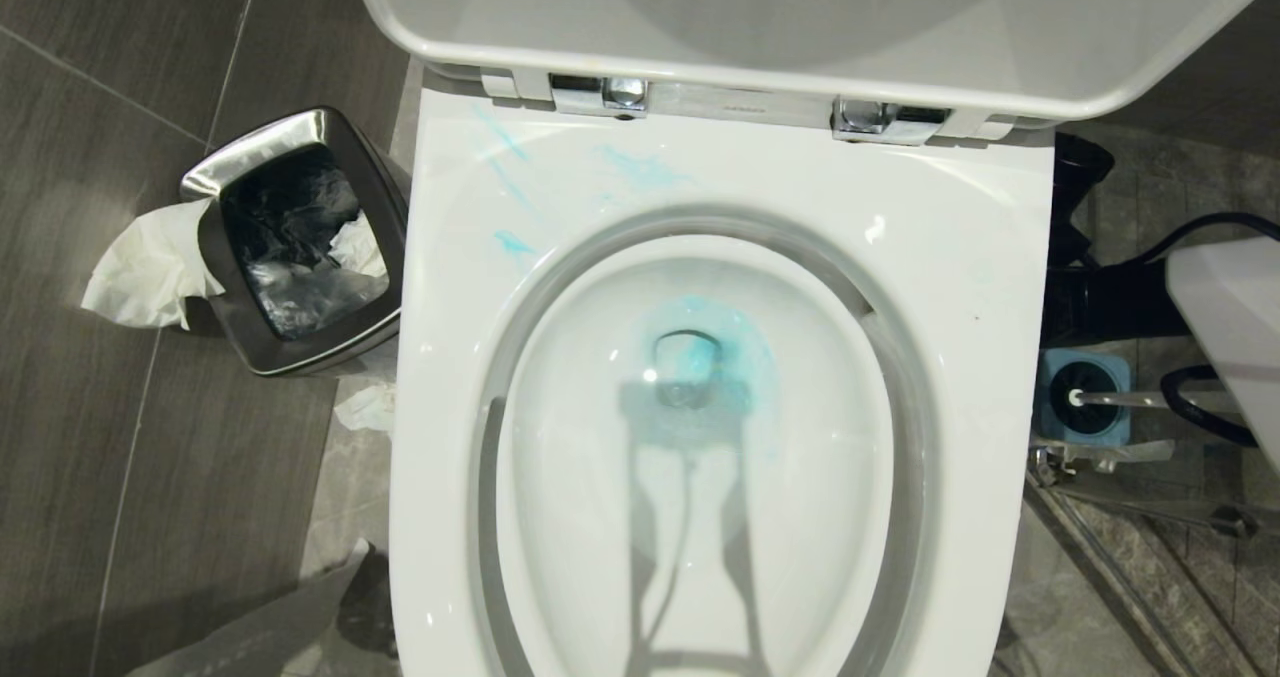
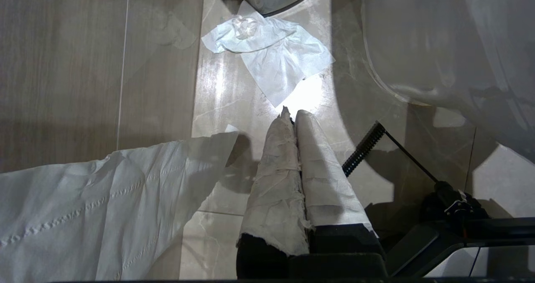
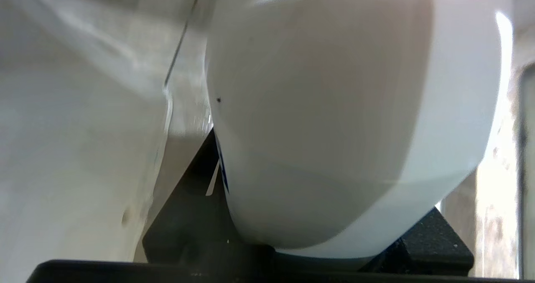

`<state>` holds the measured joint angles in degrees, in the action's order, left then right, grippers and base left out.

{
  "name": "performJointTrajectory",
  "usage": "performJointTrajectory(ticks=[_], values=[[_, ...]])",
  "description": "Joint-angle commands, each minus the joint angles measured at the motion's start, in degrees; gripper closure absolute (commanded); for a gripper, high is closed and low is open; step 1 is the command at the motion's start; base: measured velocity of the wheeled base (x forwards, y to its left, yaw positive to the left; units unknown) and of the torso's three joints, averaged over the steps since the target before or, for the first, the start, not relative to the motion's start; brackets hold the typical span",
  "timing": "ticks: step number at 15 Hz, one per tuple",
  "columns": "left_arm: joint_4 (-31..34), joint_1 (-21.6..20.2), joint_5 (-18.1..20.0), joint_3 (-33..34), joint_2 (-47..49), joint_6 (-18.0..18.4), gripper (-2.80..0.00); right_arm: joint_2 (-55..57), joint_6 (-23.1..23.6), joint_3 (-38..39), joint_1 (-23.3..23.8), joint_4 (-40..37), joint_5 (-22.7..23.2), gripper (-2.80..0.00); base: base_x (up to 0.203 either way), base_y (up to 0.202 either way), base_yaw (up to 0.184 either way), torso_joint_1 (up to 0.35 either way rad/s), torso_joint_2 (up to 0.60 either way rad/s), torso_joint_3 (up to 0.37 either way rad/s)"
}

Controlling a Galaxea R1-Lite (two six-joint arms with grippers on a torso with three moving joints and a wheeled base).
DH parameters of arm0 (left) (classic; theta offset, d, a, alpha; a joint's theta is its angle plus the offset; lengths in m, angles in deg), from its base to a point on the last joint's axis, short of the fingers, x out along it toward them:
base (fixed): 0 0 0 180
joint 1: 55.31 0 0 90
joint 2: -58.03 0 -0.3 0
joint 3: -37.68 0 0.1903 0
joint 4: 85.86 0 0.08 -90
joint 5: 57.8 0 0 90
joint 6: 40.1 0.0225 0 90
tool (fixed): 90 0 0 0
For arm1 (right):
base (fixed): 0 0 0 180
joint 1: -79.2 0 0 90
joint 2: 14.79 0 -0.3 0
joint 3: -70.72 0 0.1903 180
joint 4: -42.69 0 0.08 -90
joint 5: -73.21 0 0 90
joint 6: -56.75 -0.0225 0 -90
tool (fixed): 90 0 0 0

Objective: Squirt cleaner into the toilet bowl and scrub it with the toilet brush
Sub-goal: Place the cleaning agent on the floor

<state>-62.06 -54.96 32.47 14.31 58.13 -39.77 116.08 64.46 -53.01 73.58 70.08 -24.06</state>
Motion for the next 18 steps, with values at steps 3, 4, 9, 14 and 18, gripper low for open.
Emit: performJointTrajectory(ticks=[3, 4, 9, 14, 18], values=[[0.00, 0.00, 0.00, 0.09, -0.01, 0.11, 0.00, 4.22, 1.75, -1.59, -0.09, 6.80, -0.02, 0.00, 0.000, 0.000, 0.000, 0.000, 0.00, 0.000], [0.00, 0.00, 0.00, 0.09, -0.01, 0.11, 0.00, 4.68, 1.86, -1.40, -0.09, 7.75, -0.02, 0.00, 0.000, 0.000, 0.000, 0.000, 0.00, 0.000], [0.00, 0.00, 0.00, 0.09, -0.01, 0.11, 0.00, 5.11, 1.78, -1.50, -0.18, 8.65, 0.24, 0.00, 0.000, 0.000, 0.000, 0.000, 0.00, 0.000], [0.00, 0.00, 0.00, 0.09, -0.01, 0.11, 0.00, 4.30, 1.79, 1.87, -0.60, 11.08, 0.05, 0.00, 0.000, 0.000, 0.000, 0.000, 0.00, 0.000], [0.00, 0.00, 0.00, 0.09, -0.01, 0.20, 0.00, 4.42, 1.86, 4.60, -0.97, 13.54, -0.07, -2.80, 0.000, 0.000, 0.000, 0.000, 0.00, 0.000]])
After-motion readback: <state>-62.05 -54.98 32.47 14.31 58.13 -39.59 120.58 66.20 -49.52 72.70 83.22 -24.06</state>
